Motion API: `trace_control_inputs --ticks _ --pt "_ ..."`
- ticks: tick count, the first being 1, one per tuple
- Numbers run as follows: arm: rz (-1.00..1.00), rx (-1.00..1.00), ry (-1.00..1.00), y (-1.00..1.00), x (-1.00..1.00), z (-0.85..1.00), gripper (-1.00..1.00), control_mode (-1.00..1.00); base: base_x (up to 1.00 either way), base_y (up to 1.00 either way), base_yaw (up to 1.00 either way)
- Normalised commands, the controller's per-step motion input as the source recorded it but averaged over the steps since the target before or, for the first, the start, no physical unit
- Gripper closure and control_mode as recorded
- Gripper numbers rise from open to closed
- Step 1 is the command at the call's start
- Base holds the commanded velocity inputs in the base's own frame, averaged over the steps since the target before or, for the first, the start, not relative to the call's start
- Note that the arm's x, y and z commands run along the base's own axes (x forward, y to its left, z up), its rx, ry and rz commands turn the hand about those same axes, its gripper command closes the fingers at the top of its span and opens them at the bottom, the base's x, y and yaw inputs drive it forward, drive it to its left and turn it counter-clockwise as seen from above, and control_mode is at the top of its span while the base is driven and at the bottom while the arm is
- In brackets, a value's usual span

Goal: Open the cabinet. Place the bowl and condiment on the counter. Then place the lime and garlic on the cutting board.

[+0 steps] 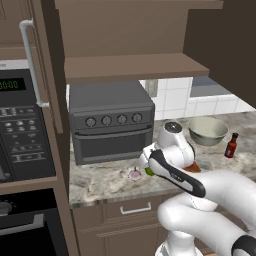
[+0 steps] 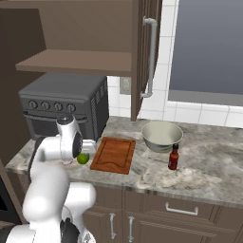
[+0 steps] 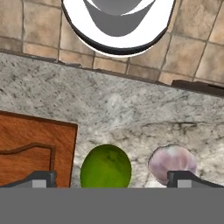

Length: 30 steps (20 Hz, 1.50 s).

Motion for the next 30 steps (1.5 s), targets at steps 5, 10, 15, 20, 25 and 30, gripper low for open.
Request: trace_control_inputs --ticks 5,10,15,20,25,30 --pt "0.06 -0.01 0.00 0.00 0.07 -0.10 -1.00 -1.00 0.00 0.00 0.00" --pt "0.04 -0.03 0.01 0.00 0.02 -0.15 -1.00 -1.00 0.00 0.00 0.00" --pt "0.03 -0.04 0.02 0.00 0.04 -0.14 -1.00 -1.00 0.00 0.00 0.00" --pt "0.04 -0.02 0.01 0.00 0.14 -0.13 -1.00 -1.00 0.00 0.00 0.00" --pt "0.03 -0.03 0.00 0.02 0.11 -0.17 -1.00 -1.00 0.00 0.00 0.00" --pt "0.02 -0.03 0.03 0.01 0.10 -0.18 -1.00 -1.00 0.00 0.00 0.00"
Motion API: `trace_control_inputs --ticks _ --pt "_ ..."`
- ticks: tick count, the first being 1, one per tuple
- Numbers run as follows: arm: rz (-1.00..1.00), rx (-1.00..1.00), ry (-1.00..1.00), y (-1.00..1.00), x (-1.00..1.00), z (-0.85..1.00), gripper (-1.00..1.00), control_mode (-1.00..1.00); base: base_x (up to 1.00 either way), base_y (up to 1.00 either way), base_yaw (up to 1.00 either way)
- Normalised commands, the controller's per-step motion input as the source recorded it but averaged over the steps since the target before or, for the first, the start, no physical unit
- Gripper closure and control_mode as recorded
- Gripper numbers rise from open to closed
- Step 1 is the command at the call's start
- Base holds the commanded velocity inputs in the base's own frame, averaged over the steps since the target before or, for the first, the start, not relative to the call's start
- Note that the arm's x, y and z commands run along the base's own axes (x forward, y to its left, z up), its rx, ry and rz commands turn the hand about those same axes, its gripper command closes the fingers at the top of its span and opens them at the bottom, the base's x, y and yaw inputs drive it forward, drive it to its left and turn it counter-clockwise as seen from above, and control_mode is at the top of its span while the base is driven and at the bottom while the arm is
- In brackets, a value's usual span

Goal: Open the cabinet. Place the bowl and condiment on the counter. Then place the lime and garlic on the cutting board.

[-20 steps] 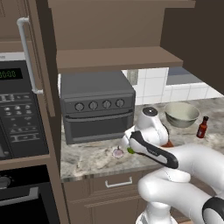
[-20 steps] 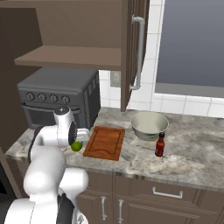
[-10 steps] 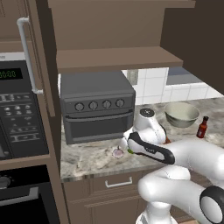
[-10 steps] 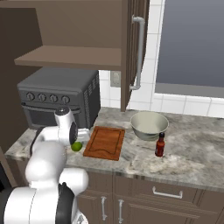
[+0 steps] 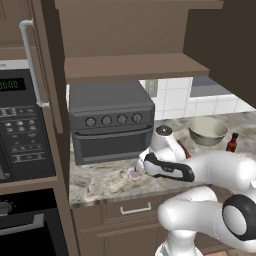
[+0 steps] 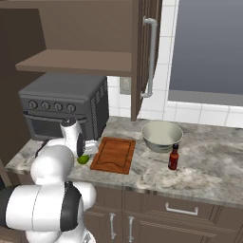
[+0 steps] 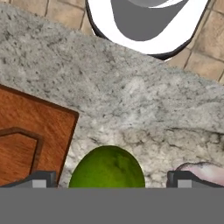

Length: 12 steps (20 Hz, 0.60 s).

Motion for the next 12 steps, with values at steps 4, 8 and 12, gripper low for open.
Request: trace_control_inputs --ticks 4,8,12 --pt "0.03 -0.01 0.01 0.00 0.16 -0.14 -1.00 -1.00 0.00 0.00 0.00" --pt "0.04 -0.01 0.01 0.03 0.23 -0.11 -1.00 -1.00 0.00 0.00 0.00" --pt "0.03 -0.03 0.01 0.06 0.16 -0.08 -1.00 -1.00 0.00 0.00 0.00"
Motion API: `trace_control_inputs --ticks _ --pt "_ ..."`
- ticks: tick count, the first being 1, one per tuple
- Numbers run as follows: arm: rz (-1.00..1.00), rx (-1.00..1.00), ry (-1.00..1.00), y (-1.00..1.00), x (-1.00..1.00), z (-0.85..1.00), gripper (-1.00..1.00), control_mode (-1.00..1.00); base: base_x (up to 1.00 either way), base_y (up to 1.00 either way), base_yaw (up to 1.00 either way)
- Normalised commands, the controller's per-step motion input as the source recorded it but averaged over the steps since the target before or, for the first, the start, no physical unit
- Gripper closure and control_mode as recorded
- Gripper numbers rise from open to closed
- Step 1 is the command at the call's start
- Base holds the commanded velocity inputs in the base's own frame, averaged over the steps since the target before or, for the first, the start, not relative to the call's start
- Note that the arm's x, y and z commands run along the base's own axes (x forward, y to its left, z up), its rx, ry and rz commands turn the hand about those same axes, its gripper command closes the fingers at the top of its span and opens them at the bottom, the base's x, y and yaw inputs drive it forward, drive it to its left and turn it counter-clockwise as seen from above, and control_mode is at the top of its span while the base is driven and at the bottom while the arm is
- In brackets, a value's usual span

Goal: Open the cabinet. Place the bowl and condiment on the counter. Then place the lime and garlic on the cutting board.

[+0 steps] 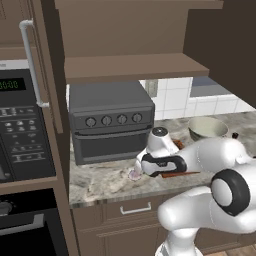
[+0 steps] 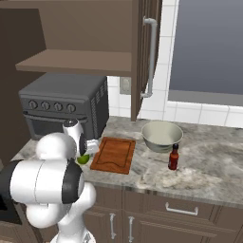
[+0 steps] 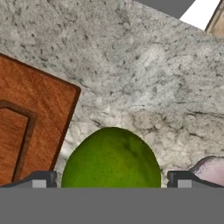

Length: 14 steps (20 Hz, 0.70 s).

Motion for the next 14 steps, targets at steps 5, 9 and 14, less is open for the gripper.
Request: trace_control_inputs --ticks 5,9,14 --pt "0.02 -0.06 0.02 0.15 0.07 -0.05 1.00 -1.00 0.00 0.00 0.00" --pt "0.03 -0.02 0.00 -0.06 -0.01 -0.07 1.00 -1.00 0.00 0.00 0.00" --pt "0.05 0.00 0.00 -0.38 -0.06 -0.05 1.00 -1.00 0.00 0.00 0.00"
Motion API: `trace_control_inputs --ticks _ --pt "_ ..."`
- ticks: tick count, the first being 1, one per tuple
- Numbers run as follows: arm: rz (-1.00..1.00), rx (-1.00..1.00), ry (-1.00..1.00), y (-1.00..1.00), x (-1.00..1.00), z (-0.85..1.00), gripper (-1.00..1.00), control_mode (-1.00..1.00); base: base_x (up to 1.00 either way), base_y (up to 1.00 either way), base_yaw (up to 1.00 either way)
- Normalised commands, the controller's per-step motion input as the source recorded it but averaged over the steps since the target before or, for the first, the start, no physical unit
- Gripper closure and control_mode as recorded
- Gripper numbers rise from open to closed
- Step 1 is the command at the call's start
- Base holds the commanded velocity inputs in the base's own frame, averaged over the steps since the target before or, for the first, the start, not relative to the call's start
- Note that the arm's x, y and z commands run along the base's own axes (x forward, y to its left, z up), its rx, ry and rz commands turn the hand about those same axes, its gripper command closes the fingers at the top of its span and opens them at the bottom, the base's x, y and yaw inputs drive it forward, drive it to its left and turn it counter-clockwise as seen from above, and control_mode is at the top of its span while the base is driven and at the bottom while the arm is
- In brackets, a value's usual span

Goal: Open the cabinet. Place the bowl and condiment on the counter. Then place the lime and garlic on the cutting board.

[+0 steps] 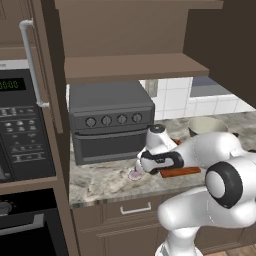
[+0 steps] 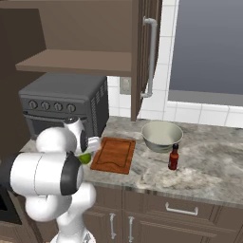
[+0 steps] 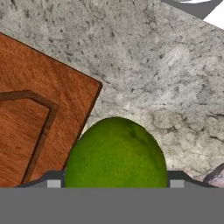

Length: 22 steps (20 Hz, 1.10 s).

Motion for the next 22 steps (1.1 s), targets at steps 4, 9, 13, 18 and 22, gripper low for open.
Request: trace_control_inputs --ticks 4,9,13,18,22 --pt "0.06 0.00 -0.02 -0.41 0.00 -0.01 1.00 -1.00 0.00 0.00 0.00" --pt "0.05 0.01 -0.01 -0.01 0.11 0.46 1.00 -1.00 0.00 0.00 0.00" --pt "0.02 0.00 0.01 0.10 0.07 0.85 1.00 -1.00 0.00 0.00 0.00" --pt "0.02 0.00 0.00 -0.01 0.19 0.31 1.00 -1.00 0.00 0.00 0.00" --pt "0.03 0.00 0.08 -0.19 0.40 0.00 1.00 -1.00 0.00 0.00 0.00"
